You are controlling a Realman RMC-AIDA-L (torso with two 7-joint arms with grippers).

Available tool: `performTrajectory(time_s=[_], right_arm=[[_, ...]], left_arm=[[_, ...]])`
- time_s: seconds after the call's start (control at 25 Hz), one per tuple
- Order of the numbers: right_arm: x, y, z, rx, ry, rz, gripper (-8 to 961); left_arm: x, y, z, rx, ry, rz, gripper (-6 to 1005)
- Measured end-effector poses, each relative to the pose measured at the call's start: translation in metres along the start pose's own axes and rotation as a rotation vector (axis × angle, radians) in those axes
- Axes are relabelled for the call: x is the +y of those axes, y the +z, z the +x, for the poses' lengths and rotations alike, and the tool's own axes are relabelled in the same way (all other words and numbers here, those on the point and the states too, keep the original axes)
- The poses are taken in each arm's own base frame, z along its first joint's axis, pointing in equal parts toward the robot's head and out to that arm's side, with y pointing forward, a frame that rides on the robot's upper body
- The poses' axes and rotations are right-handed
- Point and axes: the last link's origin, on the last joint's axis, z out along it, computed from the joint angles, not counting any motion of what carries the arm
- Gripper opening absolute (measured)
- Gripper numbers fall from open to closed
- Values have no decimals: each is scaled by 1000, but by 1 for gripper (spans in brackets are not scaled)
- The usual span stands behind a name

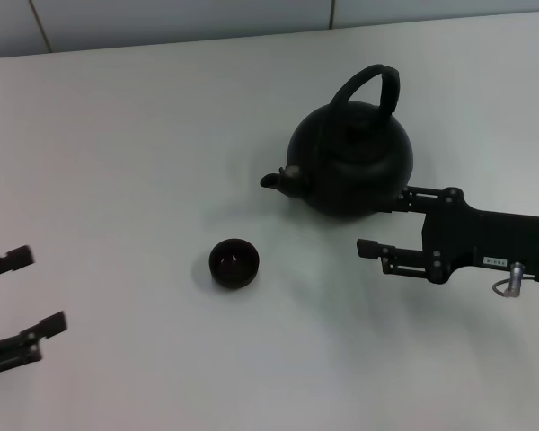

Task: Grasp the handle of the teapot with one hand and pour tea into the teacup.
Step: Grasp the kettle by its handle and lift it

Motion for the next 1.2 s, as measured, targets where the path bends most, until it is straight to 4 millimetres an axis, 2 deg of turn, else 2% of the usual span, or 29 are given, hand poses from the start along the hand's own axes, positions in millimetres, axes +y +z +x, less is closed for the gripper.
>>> performTrajectory(time_s=[0.16,0.24,0.56,0.68,0.72,0.76,0.88,0.92,1.08,1.2], right_arm=[[0,-1,0,-4,5,6,666],[0,-2,1,-7,11,11,667],[3,-5,4,-41,32,43,667],[5,-14,8,-126,27,132,666],[9,-21,12,-200,24,220,666],[9,-21,12,-200,24,220,666],[11,-32,19,-293,23,391,667],[11,-38,25,-337,14,518,667],[12,-40,28,-358,-3,609,666],[10,-39,28,-353,-5,610,666]], left_arm=[[-1,-5,-3,-38,16,2,854],[1,-2,-10,-117,34,-17,854],[6,2,-13,-164,61,-43,855],[6,1,-13,-160,59,-39,855],[6,0,-13,-154,57,-31,855],[6,0,-13,-154,57,-31,855],[7,-1,-12,-149,55,-28,854],[7,-1,-13,-147,54,-27,854],[7,-1,-12,-146,54,-27,854],[7,0,-12,-144,53,-28,854]])
